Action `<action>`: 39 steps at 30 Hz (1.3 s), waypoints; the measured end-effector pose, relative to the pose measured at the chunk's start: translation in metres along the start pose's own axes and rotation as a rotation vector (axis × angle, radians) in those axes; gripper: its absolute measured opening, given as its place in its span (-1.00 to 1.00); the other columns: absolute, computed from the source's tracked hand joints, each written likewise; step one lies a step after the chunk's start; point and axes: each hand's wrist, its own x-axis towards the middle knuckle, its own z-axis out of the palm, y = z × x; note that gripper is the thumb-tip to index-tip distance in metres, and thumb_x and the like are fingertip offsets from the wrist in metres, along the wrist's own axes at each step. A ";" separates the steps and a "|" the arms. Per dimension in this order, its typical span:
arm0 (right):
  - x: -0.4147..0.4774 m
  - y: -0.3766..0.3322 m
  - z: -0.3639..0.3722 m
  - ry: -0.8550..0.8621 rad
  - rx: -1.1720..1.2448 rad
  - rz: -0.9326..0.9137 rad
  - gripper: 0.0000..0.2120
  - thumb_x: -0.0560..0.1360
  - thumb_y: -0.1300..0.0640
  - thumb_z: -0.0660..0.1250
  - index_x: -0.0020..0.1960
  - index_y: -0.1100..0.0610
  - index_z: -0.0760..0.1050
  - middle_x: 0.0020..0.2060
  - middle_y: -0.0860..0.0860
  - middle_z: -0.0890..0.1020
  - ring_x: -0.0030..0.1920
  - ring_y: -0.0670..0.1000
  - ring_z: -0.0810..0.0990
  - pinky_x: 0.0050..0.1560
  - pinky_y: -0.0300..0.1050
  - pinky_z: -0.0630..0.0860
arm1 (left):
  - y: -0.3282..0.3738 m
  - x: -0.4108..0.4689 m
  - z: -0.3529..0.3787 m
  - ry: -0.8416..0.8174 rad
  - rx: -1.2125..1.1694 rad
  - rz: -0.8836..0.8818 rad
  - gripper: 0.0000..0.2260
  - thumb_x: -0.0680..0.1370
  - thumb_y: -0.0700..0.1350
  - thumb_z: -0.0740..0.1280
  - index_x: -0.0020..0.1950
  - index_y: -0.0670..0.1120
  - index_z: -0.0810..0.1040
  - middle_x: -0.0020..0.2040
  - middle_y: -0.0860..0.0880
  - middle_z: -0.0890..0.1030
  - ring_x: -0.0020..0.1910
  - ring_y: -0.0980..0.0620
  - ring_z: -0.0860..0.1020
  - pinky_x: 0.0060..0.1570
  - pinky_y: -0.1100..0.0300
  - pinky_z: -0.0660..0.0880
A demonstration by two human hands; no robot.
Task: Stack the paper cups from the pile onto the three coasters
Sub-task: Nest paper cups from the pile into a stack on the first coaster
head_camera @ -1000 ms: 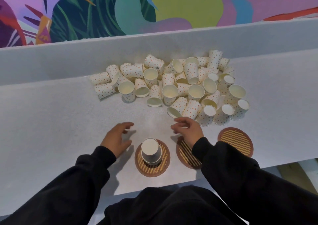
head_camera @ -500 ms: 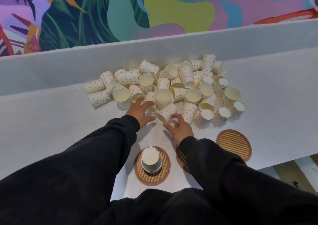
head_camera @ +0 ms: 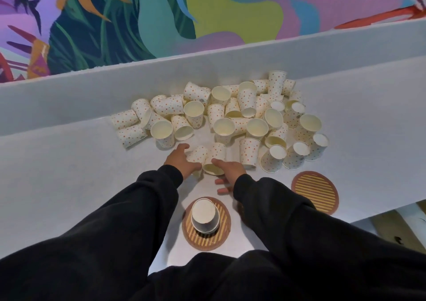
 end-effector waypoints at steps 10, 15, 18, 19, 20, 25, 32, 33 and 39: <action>-0.047 -0.025 -0.023 -0.249 0.278 -0.224 -0.68 0.56 0.01 0.47 0.24 0.14 0.56 0.01 0.08 0.74 0.13 0.15 0.71 0.07 0.11 0.64 | 0.023 -0.070 -0.058 0.082 -0.462 0.160 -0.40 0.28 -0.03 0.55 0.32 0.00 0.57 0.19 -0.01 0.63 0.18 -0.04 0.60 0.09 -0.04 0.64; -0.094 -0.053 -0.056 -0.289 0.365 -0.362 -0.61 0.62 0.05 0.40 0.40 0.14 0.50 0.24 0.14 0.69 0.22 0.17 0.70 0.20 0.25 0.62 | 0.080 -0.118 -0.076 0.146 -0.370 0.358 -0.36 0.26 0.07 0.52 0.35 0.04 0.55 0.24 0.14 0.60 0.20 0.17 0.56 0.13 0.25 0.47; -0.116 -0.063 -0.082 -0.300 0.396 -0.430 -0.56 0.61 0.04 0.39 0.45 0.15 0.45 0.27 0.15 0.67 0.23 0.20 0.69 0.22 0.28 0.61 | 0.119 -0.147 -0.071 0.145 -0.319 0.394 -0.32 0.28 0.16 0.51 0.39 0.10 0.50 0.24 0.17 0.59 0.20 0.15 0.58 0.14 0.16 0.55; -0.120 -0.065 -0.090 -0.303 0.406 -0.443 -0.54 0.61 0.03 0.39 0.46 0.14 0.44 0.28 0.15 0.67 0.23 0.21 0.69 0.22 0.28 0.61 | 0.130 -0.156 -0.067 0.149 -0.295 0.387 -0.29 0.27 0.19 0.49 0.41 0.12 0.48 0.25 0.17 0.58 0.20 0.12 0.60 0.15 0.11 0.57; -0.123 -0.065 -0.099 -0.306 0.419 -0.450 -0.52 0.60 0.03 0.39 0.47 0.14 0.42 0.29 0.15 0.66 0.23 0.23 0.69 0.22 0.29 0.61 | 0.139 -0.165 -0.061 0.161 -0.266 0.382 -0.28 0.28 0.20 0.49 0.43 0.14 0.45 0.26 0.17 0.58 0.19 0.10 0.61 0.15 0.08 0.59; -0.129 -0.053 -0.134 -0.304 0.497 -0.441 -0.48 0.57 0.04 0.40 0.48 0.15 0.42 0.29 0.15 0.67 0.25 0.23 0.68 0.15 0.24 0.65 | 0.164 -0.192 -0.011 0.252 -0.172 0.374 -0.36 0.42 0.03 0.55 0.46 0.10 0.40 0.21 0.16 0.57 0.11 0.18 0.59 0.04 0.28 0.54; -0.107 -0.019 -0.169 -0.220 0.275 -0.504 -0.51 0.59 0.14 0.43 0.48 0.12 0.38 0.26 0.11 0.68 0.21 0.18 0.70 0.25 0.35 0.59 | 0.137 -0.178 0.069 0.105 -0.211 0.243 -0.35 0.40 0.01 0.57 0.44 0.14 0.42 0.25 0.13 0.59 0.19 0.11 0.58 0.18 0.06 0.58; -0.103 -0.014 -0.171 -0.214 0.227 -0.516 -0.47 0.57 0.12 0.47 0.48 0.10 0.37 0.27 0.10 0.67 0.22 0.16 0.70 0.25 0.35 0.59 | 0.131 -0.175 0.078 0.078 -0.216 0.228 -0.33 0.39 0.02 0.57 0.45 0.15 0.41 0.26 0.14 0.58 0.19 0.12 0.57 0.18 0.05 0.58; -0.085 0.015 -0.170 -0.182 -0.209 -0.657 -0.23 0.33 -0.08 0.61 0.45 -0.03 0.37 0.33 -0.07 0.59 0.34 -0.04 0.59 0.25 -0.07 0.62 | 0.102 -0.161 0.121 0.101 -0.240 0.190 -0.29 0.35 0.06 0.62 0.41 0.24 0.37 0.25 0.16 0.58 0.19 0.14 0.58 0.20 -0.01 0.60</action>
